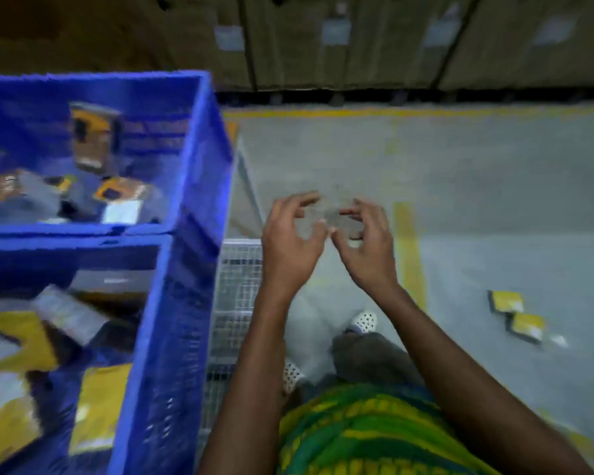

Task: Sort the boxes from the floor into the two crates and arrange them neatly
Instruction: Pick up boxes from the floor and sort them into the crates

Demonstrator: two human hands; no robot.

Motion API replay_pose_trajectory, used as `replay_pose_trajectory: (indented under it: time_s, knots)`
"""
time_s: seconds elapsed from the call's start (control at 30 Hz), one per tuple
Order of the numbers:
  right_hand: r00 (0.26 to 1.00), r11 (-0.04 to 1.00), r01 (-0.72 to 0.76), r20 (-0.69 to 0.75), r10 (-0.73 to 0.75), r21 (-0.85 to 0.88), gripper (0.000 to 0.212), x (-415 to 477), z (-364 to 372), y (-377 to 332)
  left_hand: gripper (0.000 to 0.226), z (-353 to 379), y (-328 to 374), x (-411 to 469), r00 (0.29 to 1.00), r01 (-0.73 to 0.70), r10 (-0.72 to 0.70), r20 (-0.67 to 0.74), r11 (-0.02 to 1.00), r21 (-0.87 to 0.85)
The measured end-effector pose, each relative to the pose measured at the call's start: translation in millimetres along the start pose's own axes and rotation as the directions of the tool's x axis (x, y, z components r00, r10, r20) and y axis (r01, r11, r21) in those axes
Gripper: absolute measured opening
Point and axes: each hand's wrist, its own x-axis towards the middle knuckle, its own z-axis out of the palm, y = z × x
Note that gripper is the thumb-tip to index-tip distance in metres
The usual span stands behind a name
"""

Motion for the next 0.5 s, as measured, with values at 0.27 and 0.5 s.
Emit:
replay_pose_trajectory:
  time_s: [0.27,0.5]
  knots:
    - [0.810,0.839,-0.544,-0.248,0.532,0.025,0.031,-84.4,-132.6,102.2,0.038,149.7,43.2,-72.4,0.842,-0.076,0.059,0.536,0.997,0.009]
    - [0.639,0.693,-0.713,-0.309,0.704,0.105,0.034,-193.6,-253.4,178.5,0.037,271.5,121.7,-163.6,0.705,-0.112,0.160,0.691,0.987,-0.114]
